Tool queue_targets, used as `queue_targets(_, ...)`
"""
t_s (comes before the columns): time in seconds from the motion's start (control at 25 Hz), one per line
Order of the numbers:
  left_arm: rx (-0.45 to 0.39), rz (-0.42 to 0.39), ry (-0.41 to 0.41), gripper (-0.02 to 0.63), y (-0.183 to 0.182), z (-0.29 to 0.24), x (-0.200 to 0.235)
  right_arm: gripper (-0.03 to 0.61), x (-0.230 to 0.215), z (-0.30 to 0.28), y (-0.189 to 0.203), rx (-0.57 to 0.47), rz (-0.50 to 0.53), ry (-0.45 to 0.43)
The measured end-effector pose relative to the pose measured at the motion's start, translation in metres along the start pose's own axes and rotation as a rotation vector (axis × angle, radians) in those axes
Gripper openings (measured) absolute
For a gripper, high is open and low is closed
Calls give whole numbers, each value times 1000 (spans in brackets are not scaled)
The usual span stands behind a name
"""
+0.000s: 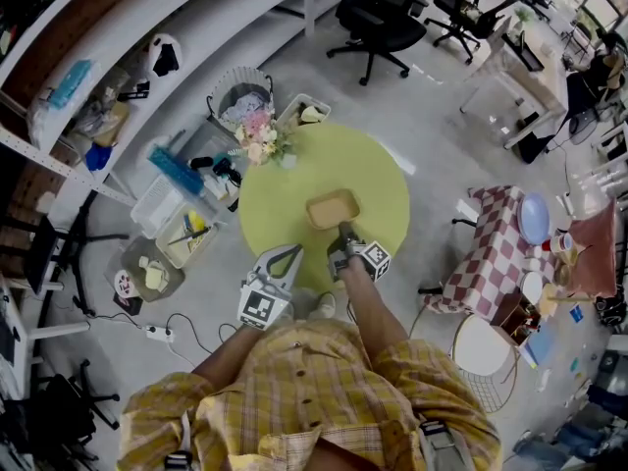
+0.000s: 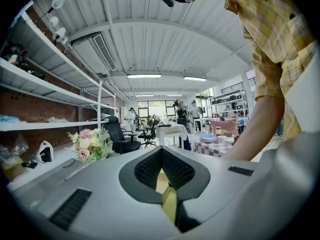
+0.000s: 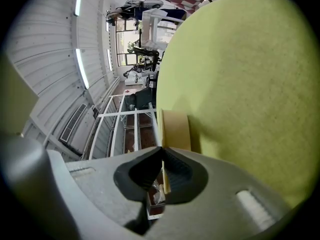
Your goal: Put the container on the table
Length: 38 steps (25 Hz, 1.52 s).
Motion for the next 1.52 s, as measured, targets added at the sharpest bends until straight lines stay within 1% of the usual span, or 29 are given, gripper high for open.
queue_targets(0.12, -2, -4, 1, 5, 0, 0, 0, 20, -1, -4, 0, 9, -21, -13)
queue_targets(0.16, -1, -3, 1, 5, 0, 0, 0, 41, -2, -4, -1, 9, -21, -11)
queue_targets(0.2, 0, -1, 0, 5, 0, 1, 0, 90, -2, -3, 0, 10, -23, -5)
queue_targets(0.24, 1, 5, -2, 5, 1, 2, 0, 118, -2, -2, 2, 14, -28, 4)
queue_targets(0.4, 3, 26, -18, 5, 3, 6, 5, 123, -7, -1, 4, 41, -22, 34)
queue_targets(0.68, 2, 25, -19, 5, 4, 11, 7, 130, -14, 12, 5, 55, 10, 92)
queue_targets(0.76, -2, 25, -19, 5, 4, 12, 6, 130, -14, 18, 4, 43, 11, 93)
queue_targets(0.88, -6, 24, -13, 3, 3, 16, 5, 130, -14, 28, 4, 23, 1, 71)
queue_targets(1.0, -11, 56, -12, 5, 0, 19, 2, 121, -9, 36, 8, 24, 3, 36)
queue_targets(1.16, -13, 18, 10, 5, 2, 20, -3, 111, -2, 47, 11, 30, 18, -16)
queue_targets(1.2, -14, 18, 12, 5, 2, 21, -4, 81, 1, 50, 12, 36, 28, -24)
queue_targets(1.4, -19, 27, 25, 3, 1, 25, -11, 29, 16, 65, 22, 87, 120, -50)
queue_targets(1.44, -21, 29, 28, 5, 1, 25, -12, 6, 19, 68, 23, 91, 130, -57)
queue_targets(1.52, -24, 36, 30, 5, 1, 27, -12, -2, 22, 71, 24, 105, 152, -86)
Point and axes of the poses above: the fingertips, and each gripper's own axes: z backward along the fingers, x to its left, y out of its underside, the point moved 7 cm from there along z, backward along the fingers, and after that the axes turned 6 degrees about -z, right-handed, at the moved point
